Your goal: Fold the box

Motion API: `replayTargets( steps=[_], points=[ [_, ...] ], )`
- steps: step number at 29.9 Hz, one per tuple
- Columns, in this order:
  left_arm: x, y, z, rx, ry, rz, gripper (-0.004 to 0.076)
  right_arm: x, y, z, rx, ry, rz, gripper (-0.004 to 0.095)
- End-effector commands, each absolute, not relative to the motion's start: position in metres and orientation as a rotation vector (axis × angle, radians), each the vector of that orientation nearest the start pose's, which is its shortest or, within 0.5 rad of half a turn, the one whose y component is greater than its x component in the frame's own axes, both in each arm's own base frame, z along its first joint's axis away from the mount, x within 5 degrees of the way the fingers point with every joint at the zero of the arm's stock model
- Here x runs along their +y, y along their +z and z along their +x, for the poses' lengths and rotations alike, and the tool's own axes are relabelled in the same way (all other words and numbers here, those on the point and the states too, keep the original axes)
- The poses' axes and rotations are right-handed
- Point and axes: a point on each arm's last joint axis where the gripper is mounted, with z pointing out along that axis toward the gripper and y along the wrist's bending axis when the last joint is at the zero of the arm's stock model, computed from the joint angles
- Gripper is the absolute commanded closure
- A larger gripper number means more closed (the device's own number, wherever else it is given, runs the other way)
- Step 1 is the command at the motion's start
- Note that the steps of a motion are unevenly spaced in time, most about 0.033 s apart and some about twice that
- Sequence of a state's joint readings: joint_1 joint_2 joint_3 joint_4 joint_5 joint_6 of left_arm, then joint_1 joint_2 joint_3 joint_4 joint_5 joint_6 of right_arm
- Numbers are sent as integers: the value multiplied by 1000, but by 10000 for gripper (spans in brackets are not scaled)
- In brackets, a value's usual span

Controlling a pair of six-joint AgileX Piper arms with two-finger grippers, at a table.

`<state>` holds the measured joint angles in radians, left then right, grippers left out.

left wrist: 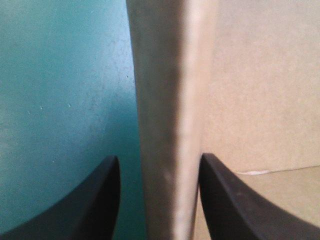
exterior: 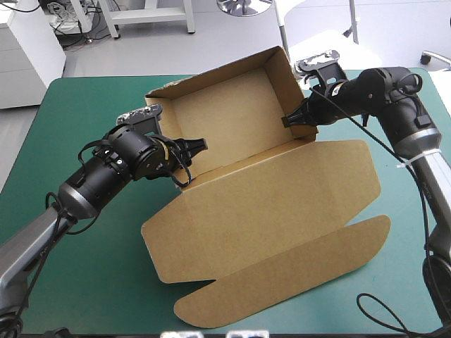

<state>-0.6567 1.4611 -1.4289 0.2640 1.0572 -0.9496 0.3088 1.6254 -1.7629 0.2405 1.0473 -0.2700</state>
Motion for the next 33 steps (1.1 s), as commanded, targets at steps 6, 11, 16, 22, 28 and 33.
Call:
replayTargets(
  steps=[6, 11, 16, 22, 28, 33],
  points=[
    [-165, 388, 248, 2478, -328, -301, 431, 123, 448, 321, 2161, 350, -585, 920],
    [-165, 391, 248, 2472, -334, -303, 431, 122, 447, 321, 2174, 333, -594, 920],
    [-164, 406, 249, 2424, -361, -302, 578, 122, 446, 320, 2182, 332, -597, 920],
    [-163, 413, 250, 2392, -369, -304, 727, 122, 445, 320, 2192, 333, -602, 919],
    [-160, 413, 251, 2382, -327, -301, 728, 121, 444, 319, 2212, 326, -607, 920],
    [-153, 413, 252, 2374, -211, -283, 734, 120, 443, 318, 2232, 332, -579, 919]
  ],
)
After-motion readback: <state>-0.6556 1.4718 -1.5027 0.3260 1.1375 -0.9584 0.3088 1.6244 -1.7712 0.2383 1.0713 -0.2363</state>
